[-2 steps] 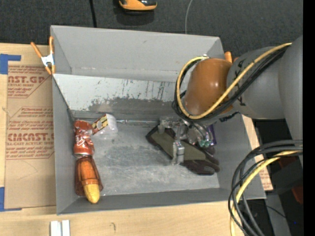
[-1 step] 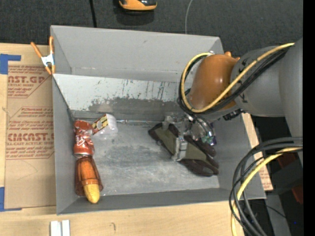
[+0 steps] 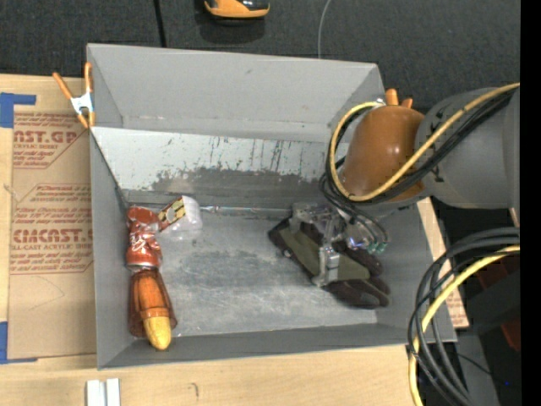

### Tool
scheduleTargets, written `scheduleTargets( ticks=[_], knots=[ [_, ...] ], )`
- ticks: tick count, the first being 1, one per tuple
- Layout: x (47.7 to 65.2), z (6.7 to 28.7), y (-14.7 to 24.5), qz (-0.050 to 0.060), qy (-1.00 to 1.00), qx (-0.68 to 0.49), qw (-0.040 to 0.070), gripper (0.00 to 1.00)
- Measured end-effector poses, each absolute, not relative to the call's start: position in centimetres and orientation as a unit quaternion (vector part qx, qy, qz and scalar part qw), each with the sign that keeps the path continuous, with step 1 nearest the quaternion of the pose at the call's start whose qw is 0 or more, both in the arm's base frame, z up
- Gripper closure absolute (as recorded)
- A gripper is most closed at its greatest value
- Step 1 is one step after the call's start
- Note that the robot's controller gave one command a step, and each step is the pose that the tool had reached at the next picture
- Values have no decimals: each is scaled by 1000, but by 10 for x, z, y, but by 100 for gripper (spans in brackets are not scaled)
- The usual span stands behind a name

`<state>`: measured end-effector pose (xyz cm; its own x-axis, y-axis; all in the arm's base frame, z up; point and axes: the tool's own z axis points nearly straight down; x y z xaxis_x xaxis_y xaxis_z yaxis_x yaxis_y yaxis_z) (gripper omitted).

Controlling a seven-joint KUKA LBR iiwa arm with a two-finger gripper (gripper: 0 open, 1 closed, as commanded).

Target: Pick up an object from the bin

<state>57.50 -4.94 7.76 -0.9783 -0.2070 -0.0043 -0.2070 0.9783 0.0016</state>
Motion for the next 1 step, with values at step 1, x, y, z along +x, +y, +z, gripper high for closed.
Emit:
scheduleTargets(
  ticks=[1],
  knots=[
    [577, 72, -63, 1, 1000, -25, 3, 100]
  ],
)
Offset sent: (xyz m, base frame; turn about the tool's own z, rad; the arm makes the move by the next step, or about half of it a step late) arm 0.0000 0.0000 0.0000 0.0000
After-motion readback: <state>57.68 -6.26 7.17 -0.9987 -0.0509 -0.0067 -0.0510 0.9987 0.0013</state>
